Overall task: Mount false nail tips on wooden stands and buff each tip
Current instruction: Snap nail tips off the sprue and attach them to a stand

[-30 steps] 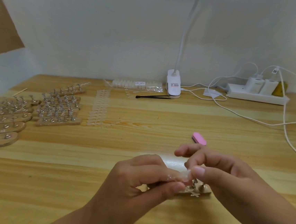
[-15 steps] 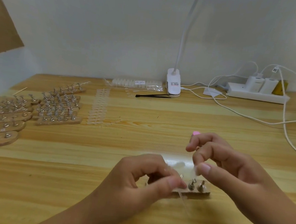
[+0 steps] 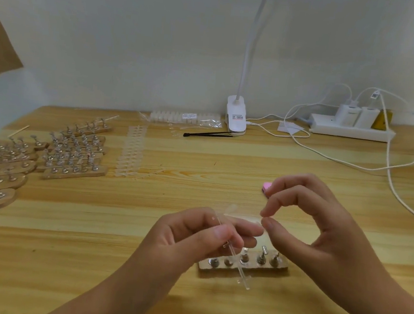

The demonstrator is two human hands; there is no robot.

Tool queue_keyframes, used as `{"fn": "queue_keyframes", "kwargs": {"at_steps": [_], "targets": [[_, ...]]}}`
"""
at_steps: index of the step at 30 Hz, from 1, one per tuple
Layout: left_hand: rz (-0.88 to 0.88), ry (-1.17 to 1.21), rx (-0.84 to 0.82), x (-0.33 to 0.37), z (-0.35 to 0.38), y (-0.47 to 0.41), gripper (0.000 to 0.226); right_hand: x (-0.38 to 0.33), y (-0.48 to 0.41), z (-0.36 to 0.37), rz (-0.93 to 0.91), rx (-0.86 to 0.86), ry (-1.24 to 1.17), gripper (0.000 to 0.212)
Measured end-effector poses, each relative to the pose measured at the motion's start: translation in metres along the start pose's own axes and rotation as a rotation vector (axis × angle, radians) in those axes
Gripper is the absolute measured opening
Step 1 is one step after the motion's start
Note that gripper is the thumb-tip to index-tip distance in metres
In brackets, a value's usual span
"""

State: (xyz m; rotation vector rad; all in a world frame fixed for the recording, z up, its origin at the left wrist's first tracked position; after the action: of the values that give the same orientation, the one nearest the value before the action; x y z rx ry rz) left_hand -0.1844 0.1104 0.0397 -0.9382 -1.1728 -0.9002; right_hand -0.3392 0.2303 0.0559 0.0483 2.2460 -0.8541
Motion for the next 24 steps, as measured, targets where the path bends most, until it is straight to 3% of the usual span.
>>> {"fn": "queue_keyframes", "kwargs": {"at_steps": [9, 13, 15, 18, 20, 24], "targets": [[0.020, 0.098, 0.021, 0.000, -0.002, 0.000, 0.019, 0.001, 0.002, 0.006, -0.034, -0.055, -0.047, 0.006], [0.066, 0.120, 0.148, 0.001, -0.008, -0.002, 0.016, -0.001, -0.001, -0.003, -0.038, -0.131, 0.003, 0.007], [0.061, 0.156, 0.213, 0.002, -0.014, -0.003, 0.013, -0.006, -0.001, -0.010, -0.068, -0.337, 0.015, 0.008], [0.062, 0.192, 0.293, 0.002, -0.019, -0.003, 0.013, -0.013, 0.009, -0.006, -0.100, -0.849, 0.077, 0.028], [0.063, 0.203, 0.312, 0.002, -0.020, -0.003, 0.016, -0.015, 0.020, 0.005, -0.157, -1.083, 0.206, 0.038], [0.048, 0.207, 0.306, 0.001, -0.020, -0.004, 0.017, -0.018, 0.028, 0.021, -0.189, -1.099, 0.209, 0.012]]}}
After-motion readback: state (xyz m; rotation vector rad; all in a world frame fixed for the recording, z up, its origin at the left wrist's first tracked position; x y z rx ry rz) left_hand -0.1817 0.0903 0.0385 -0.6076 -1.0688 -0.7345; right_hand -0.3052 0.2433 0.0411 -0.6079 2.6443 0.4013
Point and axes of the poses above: each hand's wrist, its own y-axis away from the middle knuckle, its own z-axis out of the palm, x = y × z, the point moved 2 cm from there along -y, towards the middle knuckle, and after that the axes turned 5 degrees about -z, right-handed, at the moved point
